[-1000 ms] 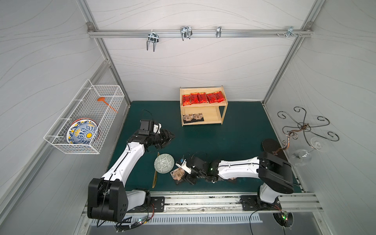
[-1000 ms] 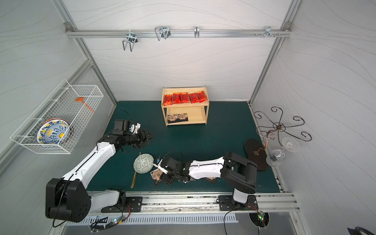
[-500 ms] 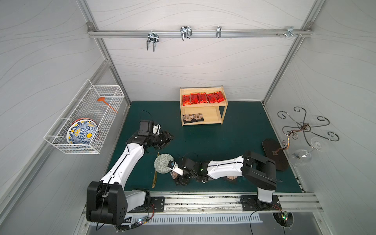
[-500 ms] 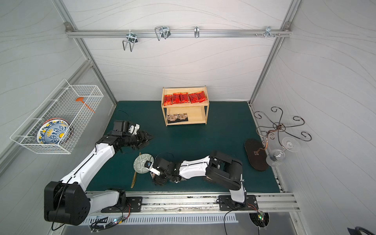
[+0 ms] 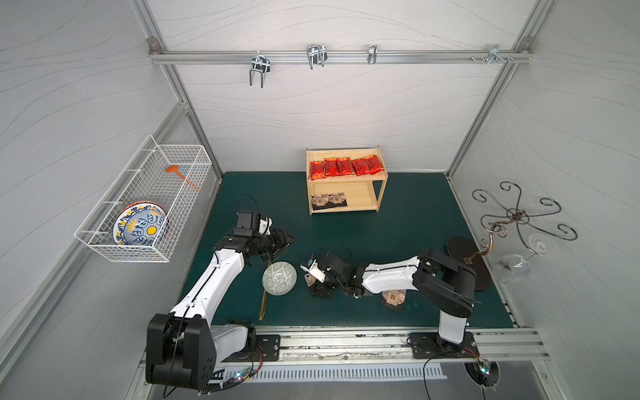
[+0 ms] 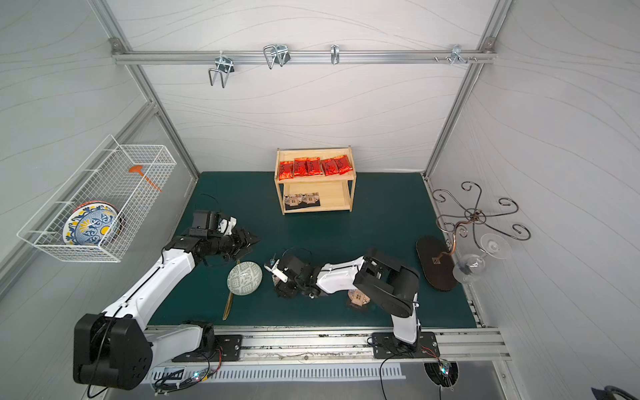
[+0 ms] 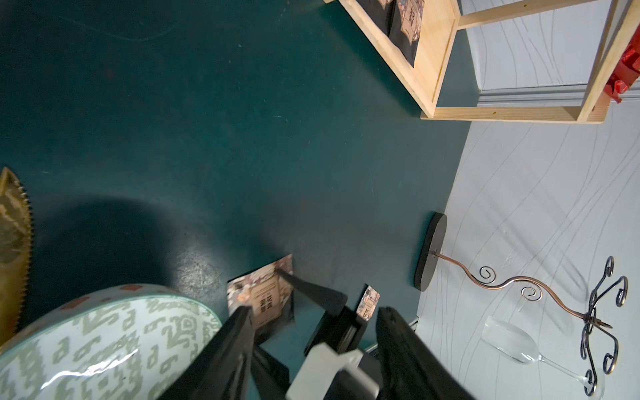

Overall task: Place the tea bags on the shelf by color
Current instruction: Move the tea bag to the center of the board, then pick up the tea bag from the center of the board.

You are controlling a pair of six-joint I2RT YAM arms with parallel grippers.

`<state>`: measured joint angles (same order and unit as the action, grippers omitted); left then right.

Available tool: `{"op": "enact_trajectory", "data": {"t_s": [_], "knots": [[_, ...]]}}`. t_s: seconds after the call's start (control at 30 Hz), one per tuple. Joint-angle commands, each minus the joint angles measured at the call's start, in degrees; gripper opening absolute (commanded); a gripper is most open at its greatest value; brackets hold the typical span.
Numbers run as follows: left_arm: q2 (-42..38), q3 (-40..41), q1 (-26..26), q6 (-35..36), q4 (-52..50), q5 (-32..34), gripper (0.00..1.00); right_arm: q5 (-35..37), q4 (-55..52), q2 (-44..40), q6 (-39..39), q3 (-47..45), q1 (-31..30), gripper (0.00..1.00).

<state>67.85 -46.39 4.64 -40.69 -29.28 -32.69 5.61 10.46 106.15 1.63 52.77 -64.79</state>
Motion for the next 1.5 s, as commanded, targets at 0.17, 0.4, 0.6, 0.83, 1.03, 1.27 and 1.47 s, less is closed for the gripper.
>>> {"op": "enact_trajectory", "data": {"t_s": [0.17,0.4,0.6,0.83,1.03,1.27,1.47], "knots": [[3.27,-0.13,2.16,-0.08,5.2,-4.42,0.59,-1.01,-5.5,-4.6,2.09,-0.67,6.61,0.74],[12.13,-6.23,13.36,2.63,2.14,-2.93,0.53,-14.73,-4.57,-20.42,-19.62,-9.21,14.79,0.69],[20.56,-10.54,19.29,3.16,1.23,-2.29,0.38,-25.4,0.88,-26.52,-32.22,-17.24,21.58,0.57],[26.05,-11.88,22.69,3.42,-1.64,1.11,0.34,-36.48,5.06,-22.39,-39.33,-17.71,25.87,0.52],[29.43,-13.68,23.3,2.68,-1.71,3.0,0.33,-44.01,10.38,-14.39,-43.07,-17.22,27.73,0.48],[33.05,-16.23,24.62,2.7,-1.97,4.54,0.32,-46.39,12.48,-10.02,-44.48,-16.94,28.91,0.47],[34.77,-15.09,24.63,2.81,-1.71,5.63,0.31,-46.67,12.14,-8.22,-44.87,-16.36,29.36,0.47]]}}
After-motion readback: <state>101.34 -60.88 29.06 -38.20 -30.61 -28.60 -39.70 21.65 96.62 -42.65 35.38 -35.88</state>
